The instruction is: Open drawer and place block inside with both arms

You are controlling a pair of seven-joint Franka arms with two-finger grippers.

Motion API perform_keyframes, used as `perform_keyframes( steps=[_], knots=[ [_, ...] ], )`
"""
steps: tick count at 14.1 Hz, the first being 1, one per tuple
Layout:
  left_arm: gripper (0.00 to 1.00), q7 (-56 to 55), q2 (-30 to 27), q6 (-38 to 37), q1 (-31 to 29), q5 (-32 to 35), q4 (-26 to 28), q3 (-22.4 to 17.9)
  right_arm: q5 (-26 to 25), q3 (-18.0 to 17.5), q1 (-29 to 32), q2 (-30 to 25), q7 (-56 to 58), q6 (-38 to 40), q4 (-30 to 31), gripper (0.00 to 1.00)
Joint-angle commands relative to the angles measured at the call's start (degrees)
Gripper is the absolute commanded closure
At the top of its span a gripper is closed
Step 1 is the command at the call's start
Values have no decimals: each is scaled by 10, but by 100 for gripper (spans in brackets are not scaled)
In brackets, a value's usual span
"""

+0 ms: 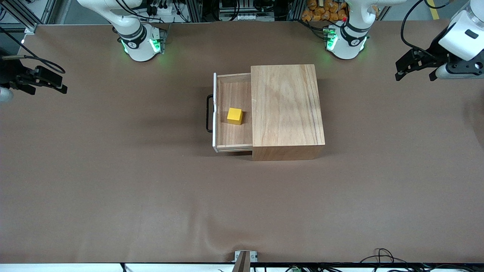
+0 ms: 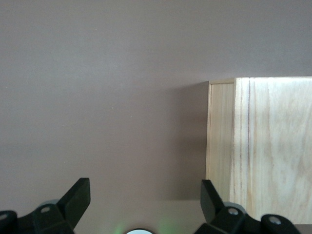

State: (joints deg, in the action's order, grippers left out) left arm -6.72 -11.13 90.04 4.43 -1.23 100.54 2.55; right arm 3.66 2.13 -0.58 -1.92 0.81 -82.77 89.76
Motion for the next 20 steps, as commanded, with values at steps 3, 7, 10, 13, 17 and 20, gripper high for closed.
perform_keyframes(
  steps=[3, 7, 10, 13, 17, 20],
  knots=[
    [0, 11, 4, 4, -7, -11, -8, -3, -11, -5, 2, 0, 0, 6, -6, 0],
    [0, 11, 4, 4, -7, -11, -8, -4, -10, -5, 2, 4, 2, 7, -26, 0],
    [0, 11, 4, 4, -7, -11, -8, -4, -6, -5, 5, 13, 2, 7, -34, 0],
    [0, 10, 4, 4, -7, -11, -8, -3, -4, -5, 1, 15, 2, 9, -33, 0],
    [0, 10, -2, 1, -7, -11, -8, -3, -11, -4, 8, 13, 2, 8, -23, 0],
    [0, 10, -1, 1, -7, -11, -10, -3, -11, -3, 17, 11, 2, 2, -15, 0]
  ],
)
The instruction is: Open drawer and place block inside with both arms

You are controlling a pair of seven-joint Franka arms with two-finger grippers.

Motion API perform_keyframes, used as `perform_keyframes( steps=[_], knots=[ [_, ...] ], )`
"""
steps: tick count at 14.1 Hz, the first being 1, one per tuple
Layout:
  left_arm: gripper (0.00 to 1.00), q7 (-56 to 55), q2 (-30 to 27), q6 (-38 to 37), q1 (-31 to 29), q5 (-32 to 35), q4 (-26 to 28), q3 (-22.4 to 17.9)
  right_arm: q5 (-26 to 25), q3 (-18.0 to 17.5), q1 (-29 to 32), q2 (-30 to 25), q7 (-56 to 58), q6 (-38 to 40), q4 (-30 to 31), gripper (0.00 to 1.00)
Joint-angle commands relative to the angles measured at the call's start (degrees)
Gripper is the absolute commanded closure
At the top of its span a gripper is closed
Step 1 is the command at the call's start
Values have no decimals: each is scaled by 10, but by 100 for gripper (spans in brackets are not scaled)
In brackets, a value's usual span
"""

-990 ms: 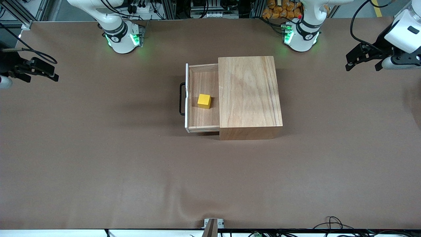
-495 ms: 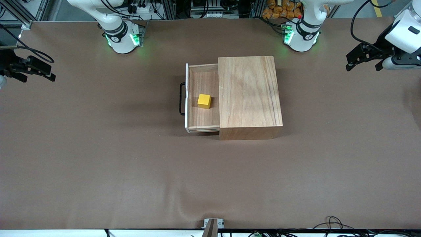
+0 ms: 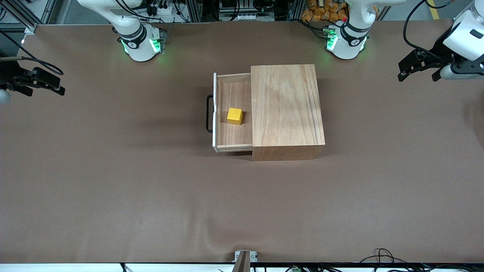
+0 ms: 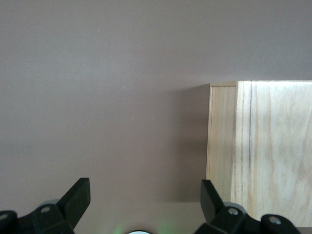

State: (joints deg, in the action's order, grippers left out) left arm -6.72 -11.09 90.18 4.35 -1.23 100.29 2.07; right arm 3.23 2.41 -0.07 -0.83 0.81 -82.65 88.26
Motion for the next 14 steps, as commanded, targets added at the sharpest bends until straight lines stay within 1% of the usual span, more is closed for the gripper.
perform_keyframes(
  steps=[1, 6, 9, 10, 14],
  knots=[
    [0, 11, -2, 0, -6, -11, -9, 1, -7, -6, 10, 0, 2, -2, 2, 0],
    [0, 10, 2, -3, -5, -11, -9, 4, -7, -11, 5, -1, 2, -9, 2, 0],
    [0, 9, 2, -3, -4, -11, -9, 6, -15, -12, -13, -3, 2, -15, 2, 0],
    [0, 8, 0, -5, -2, -10, -9, 7, -23, -12, -14, -3, 2, -15, 2, 0],
    [0, 4, -10, -29, -1, -4, -9, 11, -23, -11, -12, -3, 2, -15, 2, 0]
  ],
)
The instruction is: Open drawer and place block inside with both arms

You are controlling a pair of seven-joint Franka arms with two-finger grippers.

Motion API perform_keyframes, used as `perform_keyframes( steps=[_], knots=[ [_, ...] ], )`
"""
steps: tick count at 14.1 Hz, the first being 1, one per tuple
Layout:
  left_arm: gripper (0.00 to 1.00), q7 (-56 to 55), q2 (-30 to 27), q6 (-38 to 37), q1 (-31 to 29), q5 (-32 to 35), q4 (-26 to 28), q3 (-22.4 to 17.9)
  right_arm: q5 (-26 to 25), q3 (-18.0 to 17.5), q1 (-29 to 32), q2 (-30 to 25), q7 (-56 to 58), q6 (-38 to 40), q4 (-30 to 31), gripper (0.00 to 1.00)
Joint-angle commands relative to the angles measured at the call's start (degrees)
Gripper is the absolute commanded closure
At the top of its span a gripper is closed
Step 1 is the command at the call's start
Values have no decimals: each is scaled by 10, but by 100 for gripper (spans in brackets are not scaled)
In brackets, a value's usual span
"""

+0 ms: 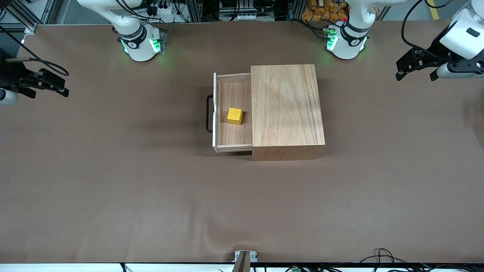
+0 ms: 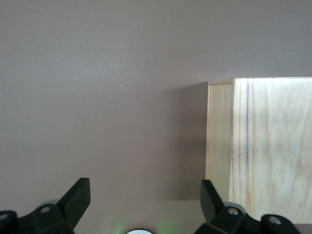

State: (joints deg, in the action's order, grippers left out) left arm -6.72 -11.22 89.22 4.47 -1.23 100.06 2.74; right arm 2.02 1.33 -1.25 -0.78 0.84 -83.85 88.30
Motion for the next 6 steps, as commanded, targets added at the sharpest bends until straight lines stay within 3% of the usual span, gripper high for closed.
perform_keyframes(
  steps=[1, 6],
  knots=[
    [0, 4, -13, -19, -6, -2, -7, 10, -11, 0, 2, -4, 1, -3, 1, 0],
    [0, 7, 1, -38, -7, 5, -51, 9, -11, 2, 4, -4, 0, -6, 1, 0]
  ],
)
